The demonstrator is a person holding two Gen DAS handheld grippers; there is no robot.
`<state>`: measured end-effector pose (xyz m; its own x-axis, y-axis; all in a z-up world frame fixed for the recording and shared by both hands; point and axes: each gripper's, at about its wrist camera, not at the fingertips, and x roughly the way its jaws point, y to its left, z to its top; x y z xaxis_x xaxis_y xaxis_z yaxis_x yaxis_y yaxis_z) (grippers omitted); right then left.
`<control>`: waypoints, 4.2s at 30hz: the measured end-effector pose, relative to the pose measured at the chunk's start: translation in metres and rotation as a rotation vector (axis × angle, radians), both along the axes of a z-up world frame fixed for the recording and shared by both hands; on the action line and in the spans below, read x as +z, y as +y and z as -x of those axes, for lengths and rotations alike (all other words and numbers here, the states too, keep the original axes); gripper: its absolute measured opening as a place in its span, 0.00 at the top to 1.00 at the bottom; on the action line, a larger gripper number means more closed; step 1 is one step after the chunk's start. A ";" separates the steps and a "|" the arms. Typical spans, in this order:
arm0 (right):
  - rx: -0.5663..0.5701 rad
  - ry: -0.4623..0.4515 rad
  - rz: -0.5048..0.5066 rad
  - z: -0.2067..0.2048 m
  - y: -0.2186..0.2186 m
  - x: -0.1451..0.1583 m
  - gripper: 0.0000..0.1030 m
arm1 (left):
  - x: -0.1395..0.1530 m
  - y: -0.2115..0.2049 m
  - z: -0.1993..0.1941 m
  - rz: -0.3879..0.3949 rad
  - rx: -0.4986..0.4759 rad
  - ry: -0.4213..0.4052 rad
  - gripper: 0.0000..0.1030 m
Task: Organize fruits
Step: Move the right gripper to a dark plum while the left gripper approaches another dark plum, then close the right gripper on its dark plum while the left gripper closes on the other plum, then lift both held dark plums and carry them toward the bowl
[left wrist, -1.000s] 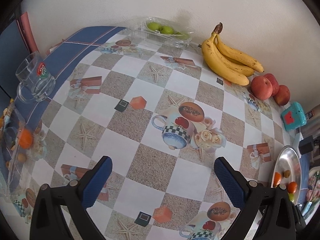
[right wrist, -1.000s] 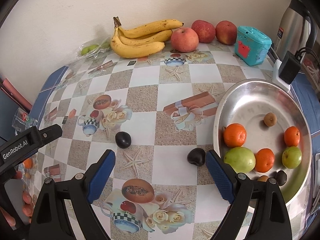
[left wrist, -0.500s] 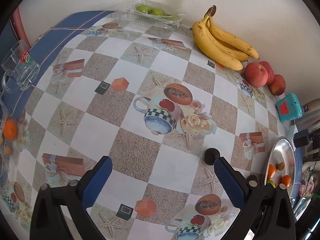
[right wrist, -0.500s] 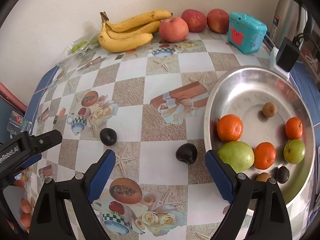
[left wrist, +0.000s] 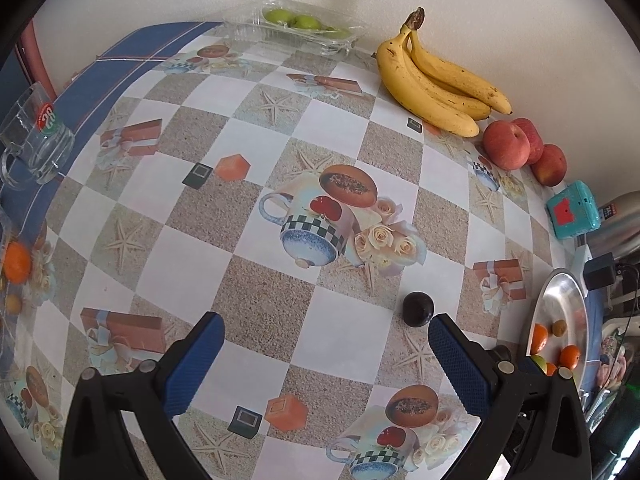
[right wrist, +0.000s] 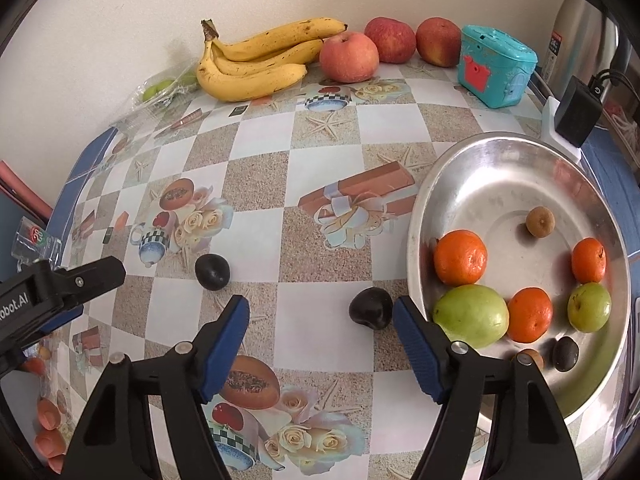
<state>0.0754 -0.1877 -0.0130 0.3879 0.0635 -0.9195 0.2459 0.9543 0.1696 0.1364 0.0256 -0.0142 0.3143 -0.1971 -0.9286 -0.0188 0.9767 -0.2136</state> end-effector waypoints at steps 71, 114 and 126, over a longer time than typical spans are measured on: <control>0.059 -0.020 0.107 -0.002 -0.004 0.010 0.82 | -0.028 -0.030 -0.006 0.125 -0.050 -0.004 0.16; -0.007 0.155 -0.026 0.010 -0.018 -0.009 0.69 | -0.023 -0.044 0.014 0.142 -0.127 0.068 0.75; -0.231 0.100 -0.104 0.012 -0.029 -0.024 0.68 | -0.025 -0.043 0.012 0.152 -0.122 0.077 0.75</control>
